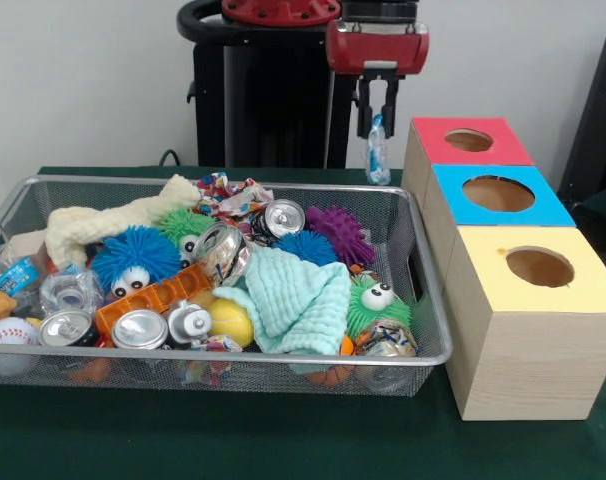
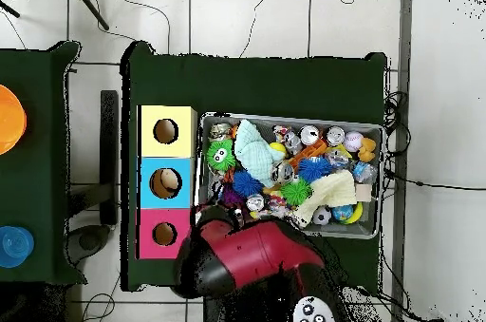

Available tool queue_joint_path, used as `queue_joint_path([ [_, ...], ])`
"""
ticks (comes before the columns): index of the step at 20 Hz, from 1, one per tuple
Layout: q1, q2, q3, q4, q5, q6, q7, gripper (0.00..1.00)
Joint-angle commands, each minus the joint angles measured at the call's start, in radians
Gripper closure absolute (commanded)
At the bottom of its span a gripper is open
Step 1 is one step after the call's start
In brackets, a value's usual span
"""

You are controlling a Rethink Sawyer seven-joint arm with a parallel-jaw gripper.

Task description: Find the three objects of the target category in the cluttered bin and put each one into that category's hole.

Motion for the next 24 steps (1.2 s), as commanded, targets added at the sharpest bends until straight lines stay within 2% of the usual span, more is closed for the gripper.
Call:
queue_joint_path([
  [1, 0.062, -0.032, 0.013, 0.051, 0.044, 0.145, 0.043, 1.00],
  [14, 0.158, 0.026, -0.070, -0.007, 0.068, 0.138, 0.109, 1.00],
  [24, 0.222, 0.054, -0.132, -0.020, 0.076, 0.079, 0.152, 1.00],
])
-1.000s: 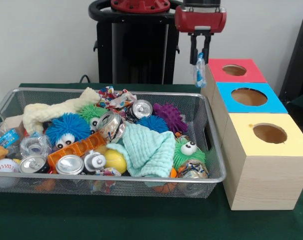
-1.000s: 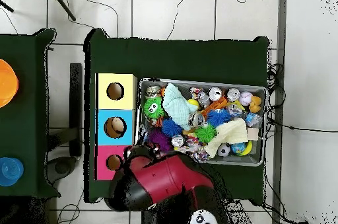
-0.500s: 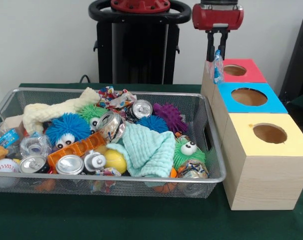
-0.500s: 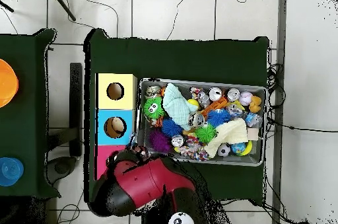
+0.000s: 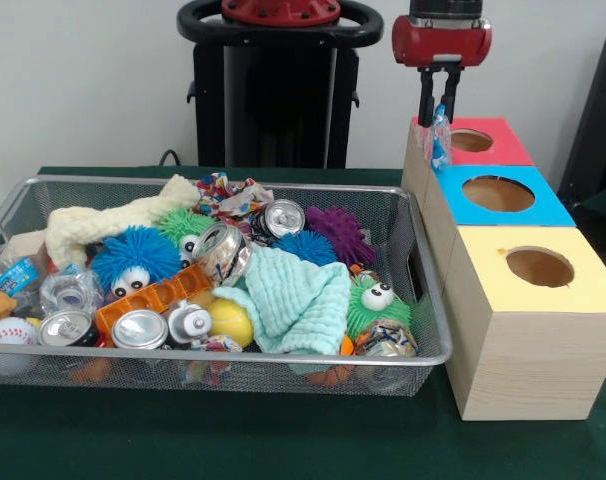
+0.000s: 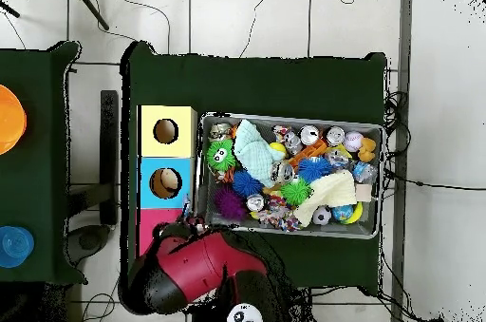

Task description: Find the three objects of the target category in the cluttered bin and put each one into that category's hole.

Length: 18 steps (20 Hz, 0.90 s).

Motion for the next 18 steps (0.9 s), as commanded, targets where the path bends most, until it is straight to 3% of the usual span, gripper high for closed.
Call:
queue_joint_path([
  [1, 0.034, 0.045, -0.067, -0.034, 0.041, 0.054, 0.159, 1.00],
  [11, 0.172, 0.117, -0.176, -0.115, 0.079, 0.035, 0.211, 1.00],
  [18, 0.195, 0.111, -0.200, -0.151, 0.140, 0.082, 0.171, 1.00],
])
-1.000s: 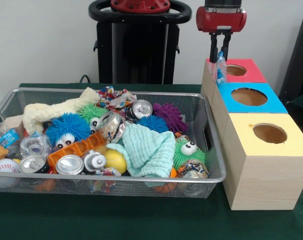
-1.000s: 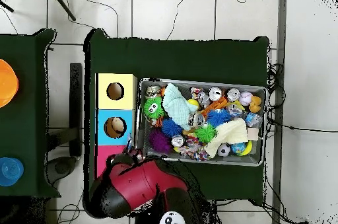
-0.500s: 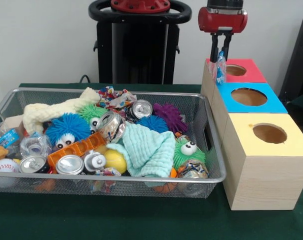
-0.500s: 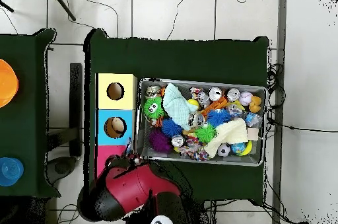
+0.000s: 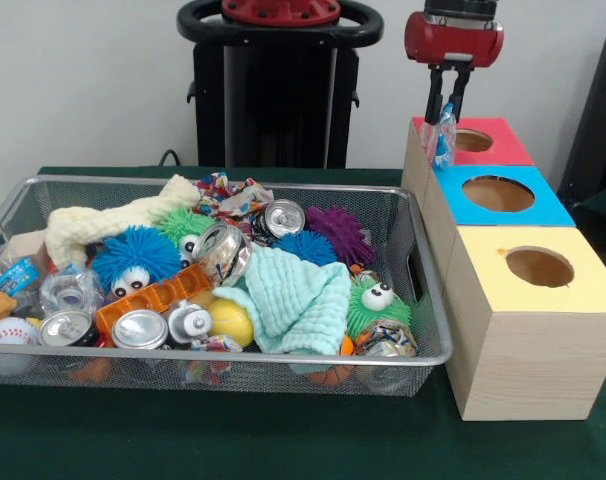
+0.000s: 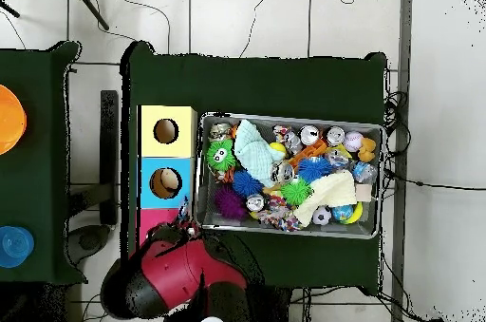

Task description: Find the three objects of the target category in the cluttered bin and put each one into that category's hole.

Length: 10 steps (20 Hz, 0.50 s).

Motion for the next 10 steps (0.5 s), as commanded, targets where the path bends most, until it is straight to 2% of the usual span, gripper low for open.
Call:
queue_joint_path([
  [1, 0.013, 0.072, -0.020, -0.098, 0.082, 0.090, 0.167, 1.00],
  [5, 0.010, 0.053, -0.021, -0.107, 0.110, 0.124, 0.137, 1.00],
  [10, -0.008, -0.013, -0.006, -0.099, 0.148, 0.197, 0.091, 1.00],
])
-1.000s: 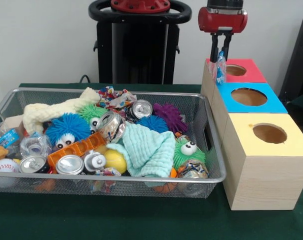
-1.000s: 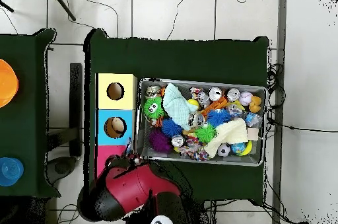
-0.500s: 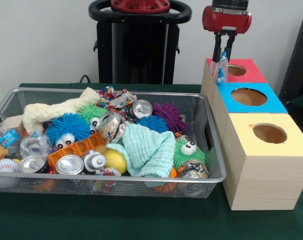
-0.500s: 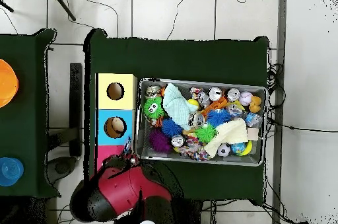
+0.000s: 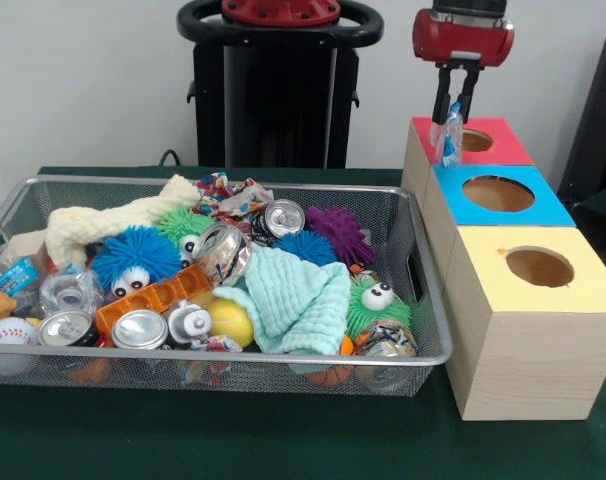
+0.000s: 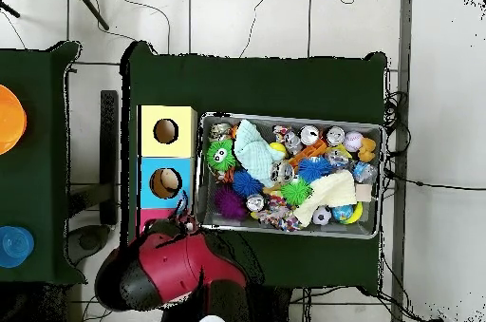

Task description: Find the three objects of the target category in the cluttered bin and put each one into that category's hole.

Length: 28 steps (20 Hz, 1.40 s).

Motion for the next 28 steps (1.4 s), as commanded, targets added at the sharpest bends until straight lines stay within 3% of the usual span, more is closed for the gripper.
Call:
queue_joint_path([
  [1, -0.019, -0.019, 0.014, -0.066, 0.069, 0.168, 0.089, 1.00],
  [11, 0.070, 0.010, -0.039, -0.116, 0.085, 0.210, 0.157, 1.00],
  [18, 0.165, 0.129, -0.115, -0.221, 0.096, 0.208, 0.237, 1.00],
  [28, 0.215, 0.182, -0.171, -0.242, 0.135, 0.172, 0.210, 1.00],
])
